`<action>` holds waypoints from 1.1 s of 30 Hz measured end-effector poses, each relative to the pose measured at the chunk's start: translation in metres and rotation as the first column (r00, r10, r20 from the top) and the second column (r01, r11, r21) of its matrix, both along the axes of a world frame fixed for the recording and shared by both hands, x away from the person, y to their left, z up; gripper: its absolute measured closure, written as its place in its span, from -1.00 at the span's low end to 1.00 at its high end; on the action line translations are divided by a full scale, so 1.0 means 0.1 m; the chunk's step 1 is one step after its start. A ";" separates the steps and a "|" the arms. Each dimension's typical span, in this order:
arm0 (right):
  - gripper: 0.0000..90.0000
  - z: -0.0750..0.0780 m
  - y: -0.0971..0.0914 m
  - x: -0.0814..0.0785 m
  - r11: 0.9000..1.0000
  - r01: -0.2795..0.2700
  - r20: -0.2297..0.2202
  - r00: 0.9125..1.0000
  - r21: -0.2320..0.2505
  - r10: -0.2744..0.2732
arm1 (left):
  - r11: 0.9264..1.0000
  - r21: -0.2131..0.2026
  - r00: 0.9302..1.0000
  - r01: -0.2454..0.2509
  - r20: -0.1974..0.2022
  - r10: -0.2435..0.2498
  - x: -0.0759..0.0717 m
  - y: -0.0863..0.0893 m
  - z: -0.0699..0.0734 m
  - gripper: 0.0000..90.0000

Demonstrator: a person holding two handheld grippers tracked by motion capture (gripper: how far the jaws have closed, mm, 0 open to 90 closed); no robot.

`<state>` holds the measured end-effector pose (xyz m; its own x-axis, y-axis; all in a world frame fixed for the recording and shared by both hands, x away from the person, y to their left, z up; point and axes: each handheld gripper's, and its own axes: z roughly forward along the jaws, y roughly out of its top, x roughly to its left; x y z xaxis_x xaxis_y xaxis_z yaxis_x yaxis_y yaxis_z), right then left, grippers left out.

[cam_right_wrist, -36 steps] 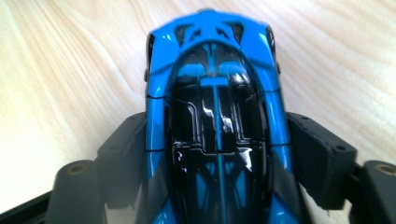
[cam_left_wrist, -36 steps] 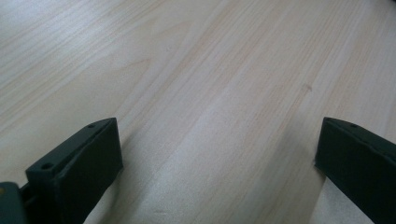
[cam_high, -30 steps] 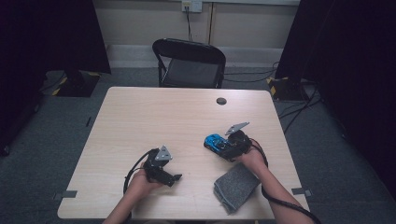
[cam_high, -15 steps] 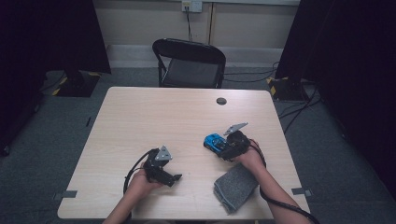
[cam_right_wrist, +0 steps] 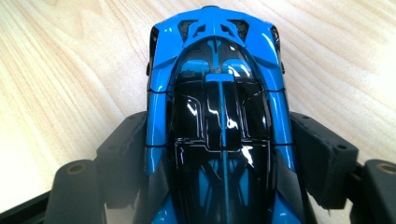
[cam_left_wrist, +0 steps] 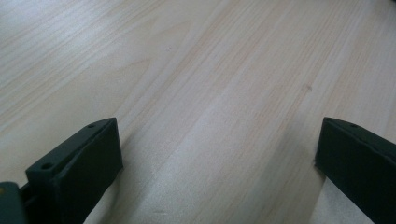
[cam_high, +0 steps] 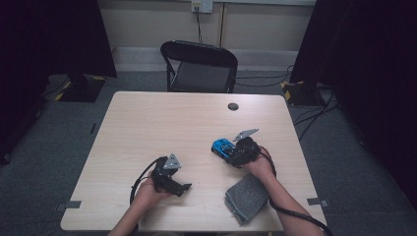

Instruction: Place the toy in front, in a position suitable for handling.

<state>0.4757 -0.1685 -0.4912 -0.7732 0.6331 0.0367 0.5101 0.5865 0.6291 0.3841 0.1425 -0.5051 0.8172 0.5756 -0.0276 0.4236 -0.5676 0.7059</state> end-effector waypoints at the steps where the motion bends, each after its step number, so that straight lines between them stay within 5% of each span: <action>1: -0.42 0.01 0.00 0.00 1.000 0.006 -0.009 1.000 0.005 -0.006 | 1.000 0.000 1.000 0.000 0.000 0.000 0.00 0.00 0.00 -1.00; 8: -0.37 0.10 -0.02 0.03 1.000 0.007 -0.021 1.000 0.031 -0.006 | 1.000 0.000 1.000 0.000 0.000 0.000 0.00 0.00 0.00 -1.00; 11: -0.37 0.11 0.01 0.04 1.000 -0.001 -0.022 1.000 -0.001 0.001 | 1.000 0.000 1.000 -0.001 0.000 0.001 0.00 0.00 0.00 -1.00; 16: -0.37 0.13 -0.02 0.06 0.999 0.018 -0.043 0.999 0.047 -0.016 | 1.000 0.000 1.000 0.000 0.000 0.000 0.00 0.00 0.00 -1.00; 24: -0.37 0.26 0.00 0.08 0.998 0.017 -0.008 1.000 0.060 -0.016 | 1.000 0.000 1.000 0.000 0.000 0.000 0.00 0.00 0.00 -1.00; 33: -0.37 0.27 0.27 0.18 0.998 -0.016 0.013 1.000 0.065 0.015 | 1.000 0.000 1.000 -0.001 -0.001 0.001 0.00 0.00 0.00 -1.00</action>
